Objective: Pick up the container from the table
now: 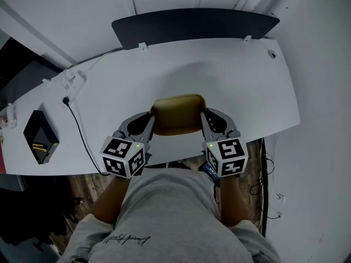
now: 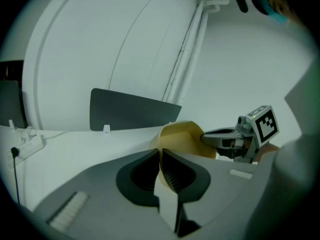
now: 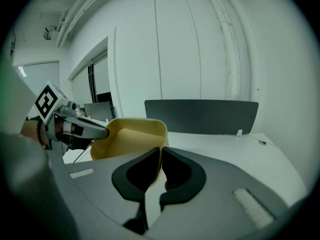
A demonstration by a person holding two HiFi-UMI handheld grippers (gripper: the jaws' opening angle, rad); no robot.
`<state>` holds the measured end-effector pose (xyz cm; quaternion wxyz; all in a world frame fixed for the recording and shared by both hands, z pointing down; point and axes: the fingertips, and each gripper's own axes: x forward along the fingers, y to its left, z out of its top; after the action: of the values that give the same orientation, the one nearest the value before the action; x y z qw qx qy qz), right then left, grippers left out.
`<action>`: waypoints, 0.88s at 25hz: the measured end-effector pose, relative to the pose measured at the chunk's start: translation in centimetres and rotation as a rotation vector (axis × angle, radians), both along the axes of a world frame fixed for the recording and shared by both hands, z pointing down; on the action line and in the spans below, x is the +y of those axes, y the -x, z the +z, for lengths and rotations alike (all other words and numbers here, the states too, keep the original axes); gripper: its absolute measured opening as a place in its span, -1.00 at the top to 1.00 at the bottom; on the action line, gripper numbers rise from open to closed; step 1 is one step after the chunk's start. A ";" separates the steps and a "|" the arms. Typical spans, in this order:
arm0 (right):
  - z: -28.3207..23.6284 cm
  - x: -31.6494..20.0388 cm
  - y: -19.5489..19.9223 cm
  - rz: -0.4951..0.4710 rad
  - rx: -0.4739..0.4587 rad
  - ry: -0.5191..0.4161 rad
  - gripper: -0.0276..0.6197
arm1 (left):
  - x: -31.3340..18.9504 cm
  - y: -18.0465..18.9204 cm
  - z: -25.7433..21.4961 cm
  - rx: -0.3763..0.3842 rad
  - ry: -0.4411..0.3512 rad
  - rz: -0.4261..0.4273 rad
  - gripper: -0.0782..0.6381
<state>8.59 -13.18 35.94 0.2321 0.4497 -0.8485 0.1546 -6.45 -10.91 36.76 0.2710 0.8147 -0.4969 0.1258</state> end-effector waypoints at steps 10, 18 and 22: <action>0.0 -0.4 1.1 -0.019 -0.004 -0.003 0.82 | -0.2 1.1 -0.1 -0.005 0.002 -0.013 0.72; -0.1 -0.5 1.2 -0.021 -0.001 0.000 0.82 | -0.4 1.2 -0.2 -0.002 0.002 -0.011 0.72; -0.1 -0.7 1.1 -0.019 -0.002 0.002 0.82 | -0.6 1.1 -0.2 -0.001 0.003 -0.011 0.72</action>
<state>7.50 -13.86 35.79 0.2331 0.4412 -0.8529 0.1537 -7.52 -11.48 36.56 0.2724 0.8115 -0.5015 0.1255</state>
